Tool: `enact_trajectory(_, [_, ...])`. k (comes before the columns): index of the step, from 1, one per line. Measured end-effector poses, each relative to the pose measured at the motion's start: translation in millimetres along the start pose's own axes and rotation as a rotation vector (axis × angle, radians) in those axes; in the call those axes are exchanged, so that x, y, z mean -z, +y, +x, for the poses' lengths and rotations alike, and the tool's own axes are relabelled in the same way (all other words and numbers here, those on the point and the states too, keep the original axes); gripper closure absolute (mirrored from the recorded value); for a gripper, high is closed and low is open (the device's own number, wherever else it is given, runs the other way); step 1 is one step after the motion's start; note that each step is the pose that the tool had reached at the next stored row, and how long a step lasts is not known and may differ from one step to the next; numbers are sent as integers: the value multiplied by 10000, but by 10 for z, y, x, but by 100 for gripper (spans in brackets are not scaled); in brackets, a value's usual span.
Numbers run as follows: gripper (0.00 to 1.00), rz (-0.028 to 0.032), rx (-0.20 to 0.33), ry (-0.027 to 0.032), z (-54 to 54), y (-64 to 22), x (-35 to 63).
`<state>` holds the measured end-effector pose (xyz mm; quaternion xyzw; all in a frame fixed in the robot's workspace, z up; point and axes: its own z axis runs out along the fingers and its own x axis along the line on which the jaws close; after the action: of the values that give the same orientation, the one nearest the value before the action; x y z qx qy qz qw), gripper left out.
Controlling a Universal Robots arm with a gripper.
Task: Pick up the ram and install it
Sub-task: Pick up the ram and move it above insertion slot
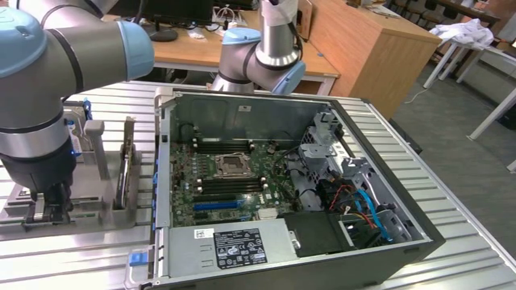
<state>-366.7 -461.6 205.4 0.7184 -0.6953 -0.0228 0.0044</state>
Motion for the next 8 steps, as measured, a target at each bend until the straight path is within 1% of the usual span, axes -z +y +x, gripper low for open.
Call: enact_trajectory(8, [70, -1, 1, 1, 3, -1, -41])
